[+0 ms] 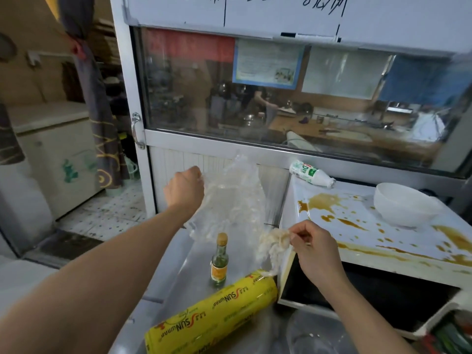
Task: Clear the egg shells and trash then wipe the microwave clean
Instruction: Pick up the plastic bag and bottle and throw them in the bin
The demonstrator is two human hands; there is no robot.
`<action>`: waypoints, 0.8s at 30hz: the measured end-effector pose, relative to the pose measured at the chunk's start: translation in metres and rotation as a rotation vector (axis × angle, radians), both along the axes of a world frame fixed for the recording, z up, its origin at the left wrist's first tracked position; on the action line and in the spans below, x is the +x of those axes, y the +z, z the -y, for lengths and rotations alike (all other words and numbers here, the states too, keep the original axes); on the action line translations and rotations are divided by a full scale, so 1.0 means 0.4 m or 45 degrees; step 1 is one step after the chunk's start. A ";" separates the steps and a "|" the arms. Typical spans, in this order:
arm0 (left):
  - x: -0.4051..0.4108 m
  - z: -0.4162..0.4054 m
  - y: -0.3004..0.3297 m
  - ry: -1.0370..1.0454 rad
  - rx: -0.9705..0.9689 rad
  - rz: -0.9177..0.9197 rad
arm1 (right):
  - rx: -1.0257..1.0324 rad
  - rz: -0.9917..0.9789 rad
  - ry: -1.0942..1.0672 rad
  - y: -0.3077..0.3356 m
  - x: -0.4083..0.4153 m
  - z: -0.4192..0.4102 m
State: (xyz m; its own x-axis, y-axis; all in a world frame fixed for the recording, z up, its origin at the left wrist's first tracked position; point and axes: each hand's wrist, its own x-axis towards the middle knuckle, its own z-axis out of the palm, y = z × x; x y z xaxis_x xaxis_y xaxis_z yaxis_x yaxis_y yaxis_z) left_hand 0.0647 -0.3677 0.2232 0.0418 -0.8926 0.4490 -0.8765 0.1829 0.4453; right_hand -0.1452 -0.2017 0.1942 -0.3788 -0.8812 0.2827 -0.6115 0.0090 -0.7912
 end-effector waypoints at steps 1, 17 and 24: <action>0.003 -0.002 0.023 -0.013 -0.022 -0.013 | -0.017 -0.004 -0.008 0.013 0.006 -0.005; 0.090 -0.251 0.214 -0.249 -0.220 -0.122 | -0.173 -0.081 -0.173 0.143 0.130 -0.192; 0.088 -0.382 0.194 -0.392 -0.217 -0.108 | -0.187 -0.056 -0.273 0.150 0.144 -0.307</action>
State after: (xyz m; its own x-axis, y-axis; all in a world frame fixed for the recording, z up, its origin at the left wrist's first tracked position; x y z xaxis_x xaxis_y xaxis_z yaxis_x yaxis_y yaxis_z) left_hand 0.0999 -0.2149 0.3006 -0.1743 -0.7818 0.5987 -0.7300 0.5106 0.4542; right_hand -0.0877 -0.0788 0.2542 -0.5367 -0.7307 0.4221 -0.6421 0.0290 -0.7661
